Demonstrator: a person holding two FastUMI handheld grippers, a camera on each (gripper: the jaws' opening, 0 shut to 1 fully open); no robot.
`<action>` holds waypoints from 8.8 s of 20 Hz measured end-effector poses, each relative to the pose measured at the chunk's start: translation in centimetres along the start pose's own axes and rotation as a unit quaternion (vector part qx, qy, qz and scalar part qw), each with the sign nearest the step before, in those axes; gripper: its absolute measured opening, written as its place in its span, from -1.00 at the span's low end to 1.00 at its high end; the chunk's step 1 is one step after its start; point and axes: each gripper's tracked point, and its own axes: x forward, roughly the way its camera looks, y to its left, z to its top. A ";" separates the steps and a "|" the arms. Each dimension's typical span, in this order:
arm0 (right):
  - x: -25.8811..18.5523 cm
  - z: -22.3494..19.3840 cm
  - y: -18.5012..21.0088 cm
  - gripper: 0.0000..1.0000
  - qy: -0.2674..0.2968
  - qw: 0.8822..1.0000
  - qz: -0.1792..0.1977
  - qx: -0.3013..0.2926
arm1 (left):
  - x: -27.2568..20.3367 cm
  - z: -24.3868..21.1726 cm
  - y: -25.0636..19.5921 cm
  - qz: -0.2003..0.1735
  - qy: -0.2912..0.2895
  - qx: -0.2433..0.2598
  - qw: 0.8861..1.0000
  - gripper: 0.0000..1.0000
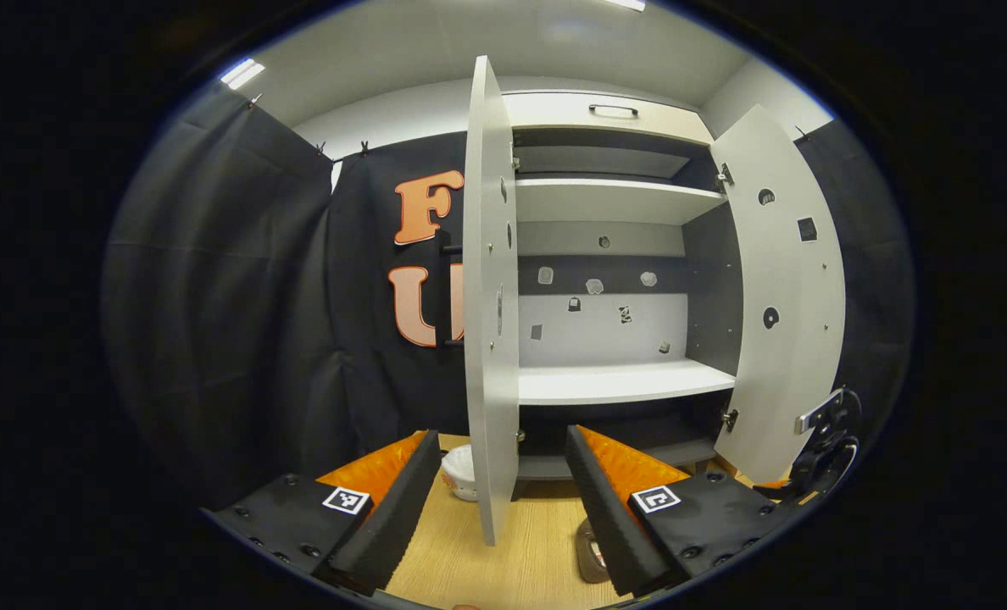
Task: Grab one shoe with the right hand and put it into the shoe cabinet, grab the other shoe with the left hand and put it into the shoe cabinet; then close the right door with the right hand and the left door with the left hand.
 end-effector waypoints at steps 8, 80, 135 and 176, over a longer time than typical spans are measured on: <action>5.2 -6.3 -0.4 0.56 0.074 0.997 -0.014 0.033 | -0.9 -1.5 1.2 0.019 0.018 0.018 0.999 0.94; 18.4 40.4 2.1 -0.57 -0.051 0.990 -0.001 0.128 | 1.9 -8.5 -3.5 0.004 0.081 0.003 0.997 0.93; -13.9 27.2 -7.6 0.85 -0.202 0.978 -0.029 0.050 | 7.4 -39.9 -15.4 -0.130 0.434 0.003 0.892 -0.26; -18.2 32.9 -8.7 0.85 -0.264 0.963 0.048 0.033 | 30.1 3.7 -11.4 -0.066 0.244 -0.050 0.966 -0.87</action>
